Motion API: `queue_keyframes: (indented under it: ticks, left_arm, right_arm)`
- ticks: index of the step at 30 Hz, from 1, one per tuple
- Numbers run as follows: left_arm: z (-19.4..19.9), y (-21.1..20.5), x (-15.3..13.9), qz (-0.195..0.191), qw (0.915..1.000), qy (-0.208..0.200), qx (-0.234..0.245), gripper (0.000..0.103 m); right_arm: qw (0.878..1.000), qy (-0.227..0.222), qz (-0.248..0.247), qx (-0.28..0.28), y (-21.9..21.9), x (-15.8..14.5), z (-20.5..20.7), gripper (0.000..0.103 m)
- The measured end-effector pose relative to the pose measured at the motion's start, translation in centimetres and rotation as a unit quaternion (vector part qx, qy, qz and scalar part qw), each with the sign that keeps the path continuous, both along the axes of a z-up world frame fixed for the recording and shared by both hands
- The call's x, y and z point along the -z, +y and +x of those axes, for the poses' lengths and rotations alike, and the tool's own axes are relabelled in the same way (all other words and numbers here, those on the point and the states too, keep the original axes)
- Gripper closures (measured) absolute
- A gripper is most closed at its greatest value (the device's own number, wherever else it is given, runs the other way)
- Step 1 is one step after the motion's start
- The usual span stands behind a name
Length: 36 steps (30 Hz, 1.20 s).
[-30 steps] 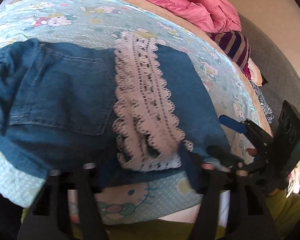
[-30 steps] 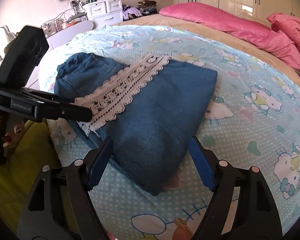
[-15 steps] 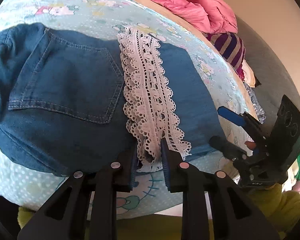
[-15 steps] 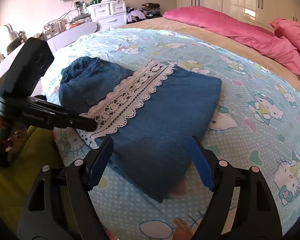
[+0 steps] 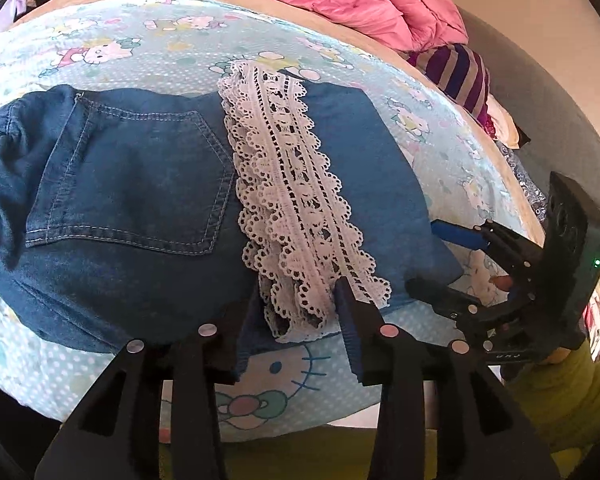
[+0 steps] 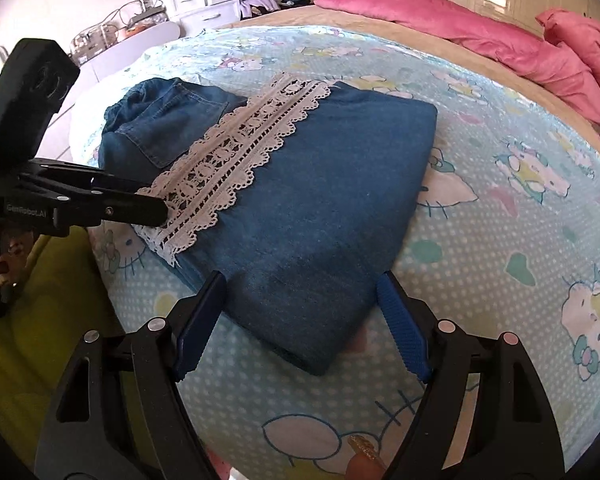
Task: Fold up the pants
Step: 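Release the folded pants and smooth them flat with both grippers, then grasp the elastic waistband end with the right gripper and lift it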
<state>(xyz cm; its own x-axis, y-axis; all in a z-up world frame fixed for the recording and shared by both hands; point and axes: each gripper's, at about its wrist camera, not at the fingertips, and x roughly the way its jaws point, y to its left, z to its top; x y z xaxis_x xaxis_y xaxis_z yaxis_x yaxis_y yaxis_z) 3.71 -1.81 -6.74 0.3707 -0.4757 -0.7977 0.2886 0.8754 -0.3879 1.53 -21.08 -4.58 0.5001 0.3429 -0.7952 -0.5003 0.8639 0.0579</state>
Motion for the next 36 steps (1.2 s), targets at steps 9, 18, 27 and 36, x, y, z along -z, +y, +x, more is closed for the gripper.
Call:
queue_keyframes:
  ticks: [9, 18, 27, 36]
  left_arm:
    - [-0.5, 0.9, -1.8, 0.019, 0.9994, -0.024, -0.013, 0.044]
    - [-1.2, 1.4, -3.5, 0.046, 0.9974, -0.051, -0.022, 0.017]
    - [-2.3, 3.1, -6.2, 0.07, 0.9909, -0.102, -0.054, 0.005]
    - [-3.0, 6.1, -7.9, 0.086, 0.9838, -0.122, -0.099, 0.005]
  right_arm:
    - [0.999, -0.017, 0.025, 0.011, -1.1, -2.0, -0.1, 0.028]
    - [0.999, -0.027, 0.034, 0.027, -1.4, -3.0, -0.2, 0.014]
    - [0.997, -0.035, 0.066, 0.035, -1.3, -4.6, -0.1, 0.01]
    - [0.996, -0.052, 0.071, 0.022, 0.4, -6.4, 0.4, 0.009]
